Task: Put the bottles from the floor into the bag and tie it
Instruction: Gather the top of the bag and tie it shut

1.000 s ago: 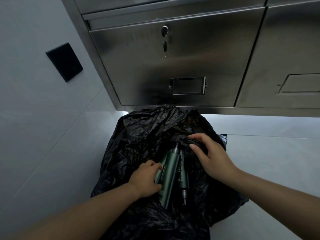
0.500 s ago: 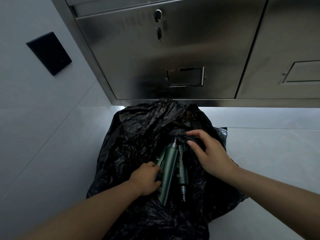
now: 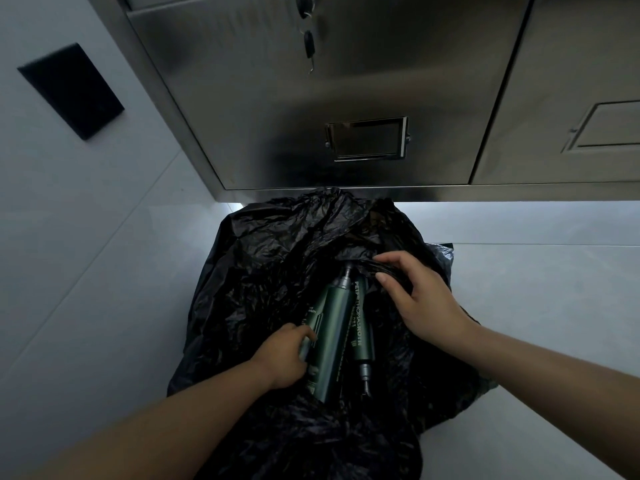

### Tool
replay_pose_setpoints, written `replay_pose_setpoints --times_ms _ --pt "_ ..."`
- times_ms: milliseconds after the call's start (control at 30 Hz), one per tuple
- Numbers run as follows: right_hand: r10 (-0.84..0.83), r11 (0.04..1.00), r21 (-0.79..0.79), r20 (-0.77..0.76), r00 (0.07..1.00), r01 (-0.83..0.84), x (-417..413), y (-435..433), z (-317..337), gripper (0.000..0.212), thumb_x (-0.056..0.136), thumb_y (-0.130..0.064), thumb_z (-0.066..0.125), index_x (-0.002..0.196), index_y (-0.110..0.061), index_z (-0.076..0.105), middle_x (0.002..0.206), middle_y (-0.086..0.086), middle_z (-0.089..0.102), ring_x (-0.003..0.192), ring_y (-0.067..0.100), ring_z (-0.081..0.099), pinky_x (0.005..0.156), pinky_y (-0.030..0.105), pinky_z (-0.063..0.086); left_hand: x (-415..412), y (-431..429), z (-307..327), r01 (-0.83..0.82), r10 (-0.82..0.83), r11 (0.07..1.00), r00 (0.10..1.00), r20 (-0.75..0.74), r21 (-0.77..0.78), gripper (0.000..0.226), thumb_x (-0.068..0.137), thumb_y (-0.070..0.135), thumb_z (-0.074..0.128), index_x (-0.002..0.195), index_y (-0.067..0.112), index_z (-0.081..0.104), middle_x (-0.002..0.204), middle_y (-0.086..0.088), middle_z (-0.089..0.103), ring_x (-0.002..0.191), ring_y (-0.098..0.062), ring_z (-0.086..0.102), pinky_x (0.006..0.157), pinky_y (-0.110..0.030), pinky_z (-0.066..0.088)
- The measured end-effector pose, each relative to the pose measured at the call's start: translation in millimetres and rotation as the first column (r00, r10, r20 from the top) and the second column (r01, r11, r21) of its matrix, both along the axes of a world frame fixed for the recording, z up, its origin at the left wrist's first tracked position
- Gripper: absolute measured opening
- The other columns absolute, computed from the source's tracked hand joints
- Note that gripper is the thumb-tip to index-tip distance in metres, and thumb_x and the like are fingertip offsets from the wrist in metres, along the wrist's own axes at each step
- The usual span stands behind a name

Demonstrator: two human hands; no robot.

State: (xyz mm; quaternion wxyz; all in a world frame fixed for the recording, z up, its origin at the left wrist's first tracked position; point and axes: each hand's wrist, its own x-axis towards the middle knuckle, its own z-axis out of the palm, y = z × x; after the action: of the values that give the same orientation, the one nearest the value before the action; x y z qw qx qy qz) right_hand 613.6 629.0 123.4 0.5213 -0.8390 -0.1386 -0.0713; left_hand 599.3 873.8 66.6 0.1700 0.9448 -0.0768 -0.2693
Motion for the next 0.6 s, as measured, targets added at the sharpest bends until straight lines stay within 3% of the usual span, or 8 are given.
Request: replay_pose_setpoints --times_ms 167,367,467,600 --pt "0.010 0.999 -0.039 0.007 1.000 -0.010 0.1 1.1 -1.0 0.020 0.091 -0.021 0.056 0.111 -0.021 0.057 0.096 -0.022 0.058 0.090 -0.025 0.049 0.073 -0.003 0.033 -16.7 1.3 2.4 0.179 -0.179 0.984 0.982 -0.054 -0.010 0.032 0.088 0.028 0.055 0.120 0.025 0.055 0.122 -0.001 0.053 0.115 -0.016 0.050 0.094 -0.017 0.035" --pt "0.030 0.998 -0.053 0.006 1.000 -0.029 2.1 4.8 -0.5 0.022 0.092 -0.022 0.055 0.113 -0.018 0.056 0.098 -0.015 0.061 0.086 -0.022 0.051 0.071 -0.001 0.034 -32.2 7.3 1.3 0.331 -0.334 0.943 0.935 -0.118 -0.043 0.029 0.093 0.042 0.044 0.113 0.029 0.060 0.120 0.006 0.060 0.116 -0.016 0.049 0.105 -0.038 0.036" --pt "0.036 0.998 -0.060 0.000 0.999 -0.036 4.2 8.0 0.2 0.023 0.092 -0.023 0.055 0.114 -0.018 0.056 0.100 -0.013 0.061 0.088 -0.016 0.052 0.073 -0.002 0.034 -34.3 6.9 3.1 0.358 -0.367 0.930 0.921 -0.128 -0.087 0.033 0.094 0.045 0.042 0.117 0.030 0.059 0.123 0.008 0.059 0.120 -0.014 0.046 0.108 -0.032 0.030" --pt "0.036 0.997 -0.072 -0.001 0.999 -0.036 4.0 10.5 0.9 0.023 0.092 -0.023 0.054 0.115 -0.017 0.055 0.103 -0.010 0.061 0.094 -0.007 0.052 0.076 -0.002 0.033 -38.8 2.2 5.2 0.341 -0.358 0.930 0.925 -0.127 -0.137 0.034 0.091 0.048 0.047 0.119 0.031 0.058 0.124 0.007 0.059 0.119 -0.012 0.044 0.098 -0.019 0.027"
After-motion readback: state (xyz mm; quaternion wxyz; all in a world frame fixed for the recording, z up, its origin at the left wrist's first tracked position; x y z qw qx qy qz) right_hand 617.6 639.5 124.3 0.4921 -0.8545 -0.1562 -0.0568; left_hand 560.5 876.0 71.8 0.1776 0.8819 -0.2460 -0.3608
